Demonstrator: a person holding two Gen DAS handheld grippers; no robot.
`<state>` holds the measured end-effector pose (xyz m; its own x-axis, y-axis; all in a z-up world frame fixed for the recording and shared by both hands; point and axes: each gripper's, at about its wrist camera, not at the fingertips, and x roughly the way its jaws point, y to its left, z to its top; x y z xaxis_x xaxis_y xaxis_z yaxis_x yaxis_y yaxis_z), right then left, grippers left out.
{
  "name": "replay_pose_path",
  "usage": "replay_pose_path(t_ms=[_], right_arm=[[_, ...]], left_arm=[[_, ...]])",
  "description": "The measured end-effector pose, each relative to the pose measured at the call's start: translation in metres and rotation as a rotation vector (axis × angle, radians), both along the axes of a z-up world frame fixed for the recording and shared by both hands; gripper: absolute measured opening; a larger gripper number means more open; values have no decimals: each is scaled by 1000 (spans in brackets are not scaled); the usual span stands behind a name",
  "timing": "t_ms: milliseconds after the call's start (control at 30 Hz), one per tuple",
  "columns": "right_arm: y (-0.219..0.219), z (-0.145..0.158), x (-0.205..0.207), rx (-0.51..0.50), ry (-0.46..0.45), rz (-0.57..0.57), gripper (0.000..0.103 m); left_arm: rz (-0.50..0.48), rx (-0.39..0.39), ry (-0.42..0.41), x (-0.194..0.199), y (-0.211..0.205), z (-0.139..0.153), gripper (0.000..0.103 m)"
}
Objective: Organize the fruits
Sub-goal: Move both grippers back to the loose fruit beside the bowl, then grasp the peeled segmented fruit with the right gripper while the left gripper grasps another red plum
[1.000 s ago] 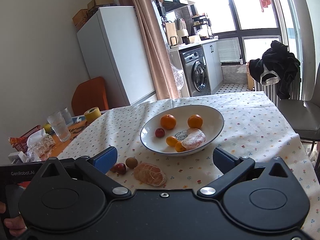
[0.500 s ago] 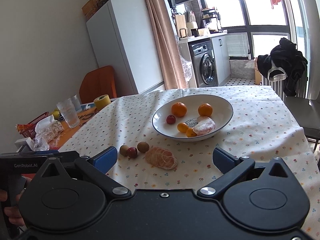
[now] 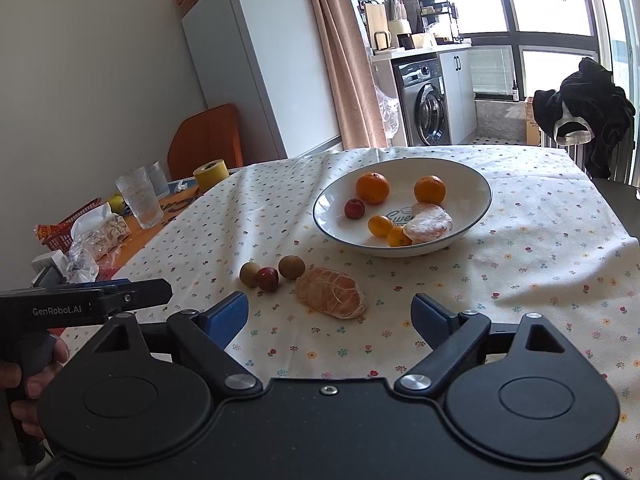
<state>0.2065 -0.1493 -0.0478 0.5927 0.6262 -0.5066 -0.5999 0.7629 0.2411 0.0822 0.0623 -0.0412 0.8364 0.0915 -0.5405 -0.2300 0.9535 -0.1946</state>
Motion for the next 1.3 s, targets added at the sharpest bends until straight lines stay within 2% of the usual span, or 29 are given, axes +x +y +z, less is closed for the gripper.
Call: replay_pose_path(t_ms=[67, 233, 333, 500, 633, 933, 1033, 1167, 1300], right_arm=[[2, -3, 5, -8, 5, 6, 87], [10, -11, 18, -18, 21, 26, 83], [14, -16, 25, -22, 31, 37, 78], [20, -24, 39, -26, 60, 56, 66], [24, -28, 48, -28, 73, 61, 64], [31, -33, 63, -26, 88, 77, 59], [33, -35, 67, -22, 98, 86, 55], [36, -40, 66, -22, 124, 111, 44], [36, -38, 61, -24, 127, 135, 44]], left_arm=[[-7, -5, 6, 6, -1, -3, 82], [-33, -26, 28, 23, -2, -12, 63], [-50, -42, 40, 33, -3, -17, 55], [-65, -55, 52, 48, -3, -24, 46], [-74, -64, 62, 57, -2, -27, 40], [-93, -74, 84, 82, -4, -34, 37], [-95, -74, 91, 88, -4, -36, 37], [-89, -65, 104, 95, -5, -39, 37], [-87, -50, 111, 101, -8, -41, 37]])
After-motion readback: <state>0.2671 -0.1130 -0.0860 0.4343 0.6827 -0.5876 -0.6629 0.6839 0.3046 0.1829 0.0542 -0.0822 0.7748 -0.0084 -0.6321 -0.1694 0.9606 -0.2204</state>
